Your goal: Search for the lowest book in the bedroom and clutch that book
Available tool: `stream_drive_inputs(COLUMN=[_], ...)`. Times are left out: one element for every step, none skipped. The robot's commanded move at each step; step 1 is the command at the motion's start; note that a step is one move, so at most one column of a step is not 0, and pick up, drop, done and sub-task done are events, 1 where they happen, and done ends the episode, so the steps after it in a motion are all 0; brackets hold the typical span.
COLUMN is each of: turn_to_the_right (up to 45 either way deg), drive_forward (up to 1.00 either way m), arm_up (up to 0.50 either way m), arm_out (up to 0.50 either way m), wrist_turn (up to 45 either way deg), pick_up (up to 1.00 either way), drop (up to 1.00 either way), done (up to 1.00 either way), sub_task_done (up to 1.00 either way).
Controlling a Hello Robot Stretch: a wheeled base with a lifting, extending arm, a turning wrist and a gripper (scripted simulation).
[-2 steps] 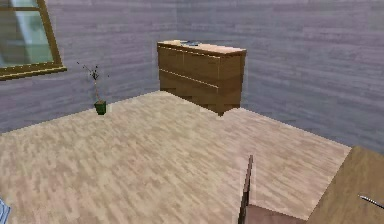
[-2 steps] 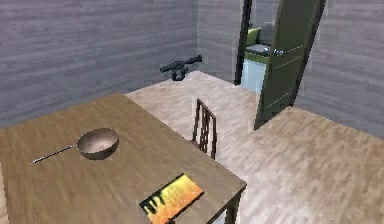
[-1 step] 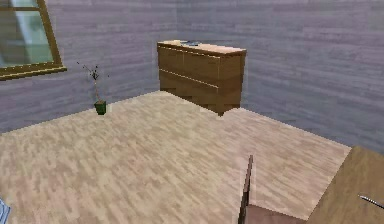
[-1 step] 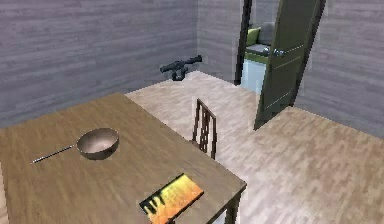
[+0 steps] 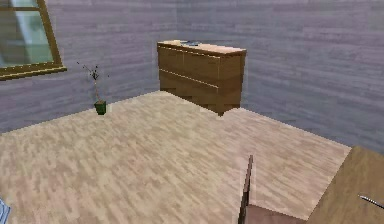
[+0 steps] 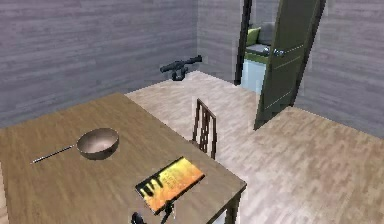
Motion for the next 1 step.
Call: stream_drive_inputs(turn_to_the_right=[0.0], drive_forward=[0.00], arm_up=[0.00], arm_out=[0.00], wrist_turn=[0.0], pick_up=[0.00], drop=[0.00], done=[1.00], sub_task_done=[0.00])
